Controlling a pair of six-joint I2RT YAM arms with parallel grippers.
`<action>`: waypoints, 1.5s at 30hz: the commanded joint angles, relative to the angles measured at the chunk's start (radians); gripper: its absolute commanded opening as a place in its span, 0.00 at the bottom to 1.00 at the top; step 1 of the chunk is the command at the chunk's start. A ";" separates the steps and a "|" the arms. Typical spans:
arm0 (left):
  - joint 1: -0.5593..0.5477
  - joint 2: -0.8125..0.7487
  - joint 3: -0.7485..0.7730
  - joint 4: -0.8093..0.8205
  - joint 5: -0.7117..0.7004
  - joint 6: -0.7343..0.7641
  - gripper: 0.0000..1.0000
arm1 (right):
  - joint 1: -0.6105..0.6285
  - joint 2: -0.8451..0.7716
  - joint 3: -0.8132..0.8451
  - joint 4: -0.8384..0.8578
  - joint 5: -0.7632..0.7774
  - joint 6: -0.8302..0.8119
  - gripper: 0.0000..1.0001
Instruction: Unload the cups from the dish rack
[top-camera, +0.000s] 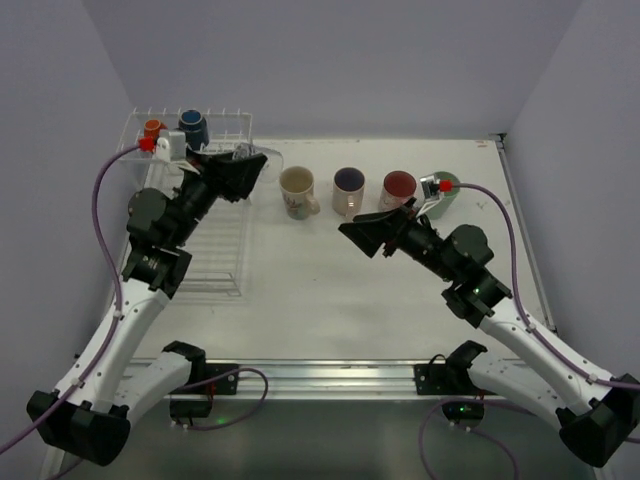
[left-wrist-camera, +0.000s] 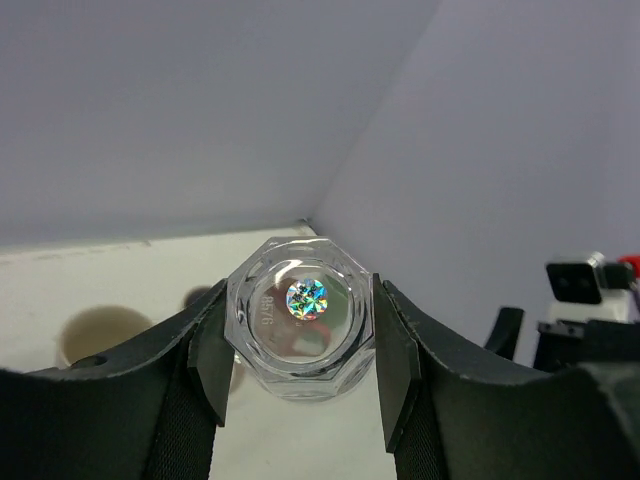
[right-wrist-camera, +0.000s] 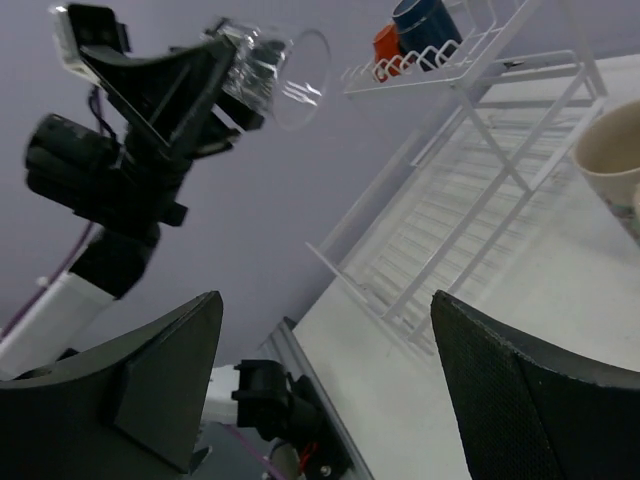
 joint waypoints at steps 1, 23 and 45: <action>-0.033 -0.069 -0.185 0.256 0.152 -0.267 0.18 | 0.005 -0.040 -0.075 0.230 -0.065 0.161 0.87; -0.284 -0.018 -0.409 0.623 0.068 -0.381 0.15 | 0.071 0.157 -0.006 0.445 -0.221 0.250 0.64; -0.404 -0.127 -0.238 0.196 -0.202 -0.125 1.00 | 0.072 0.117 0.075 -0.012 -0.080 -0.021 0.00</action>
